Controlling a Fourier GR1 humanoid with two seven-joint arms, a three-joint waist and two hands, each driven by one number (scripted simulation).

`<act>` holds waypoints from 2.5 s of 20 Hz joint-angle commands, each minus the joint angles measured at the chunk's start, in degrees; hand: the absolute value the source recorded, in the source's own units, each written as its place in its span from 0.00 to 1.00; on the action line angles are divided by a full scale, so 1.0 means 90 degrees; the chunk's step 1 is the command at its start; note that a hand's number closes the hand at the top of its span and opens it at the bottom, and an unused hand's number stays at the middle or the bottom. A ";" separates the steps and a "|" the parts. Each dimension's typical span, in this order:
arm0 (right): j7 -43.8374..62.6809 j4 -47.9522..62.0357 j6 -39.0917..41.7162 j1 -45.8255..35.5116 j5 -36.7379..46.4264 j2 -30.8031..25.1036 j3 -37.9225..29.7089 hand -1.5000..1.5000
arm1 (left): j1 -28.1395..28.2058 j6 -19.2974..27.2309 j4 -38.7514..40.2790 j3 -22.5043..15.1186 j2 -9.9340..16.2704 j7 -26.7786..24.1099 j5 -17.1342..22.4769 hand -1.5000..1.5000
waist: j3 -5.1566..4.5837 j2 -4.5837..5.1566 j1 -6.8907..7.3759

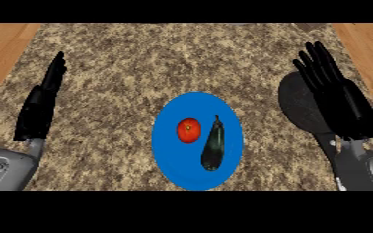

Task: Pick the tomato from the plate and place it in the pan

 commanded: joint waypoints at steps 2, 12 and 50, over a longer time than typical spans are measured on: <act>-0.0338 0.0325 0.0794 -0.0661 -0.0095 0.0086 0.0266 1.00 | 0.0323 -0.0149 -0.0432 -0.0049 -0.0583 -0.0461 0.0300 0.50 | 0.0163 0.0096 0.0095; -0.2142 0.1485 0.1120 -0.0448 0.1840 0.0235 0.1290 0.00 | 0.0615 -0.0869 -0.0742 -0.0441 -0.1710 -0.0883 0.0957 0.50 | 0.0166 0.0095 -0.0030; 0.1015 0.2353 0.2679 -0.2379 0.6936 0.1474 0.3687 0.00 | 0.0829 -0.1558 -0.0171 0.0144 -0.2569 -0.1101 0.0180 0.50 | 0.0162 0.0080 -0.0078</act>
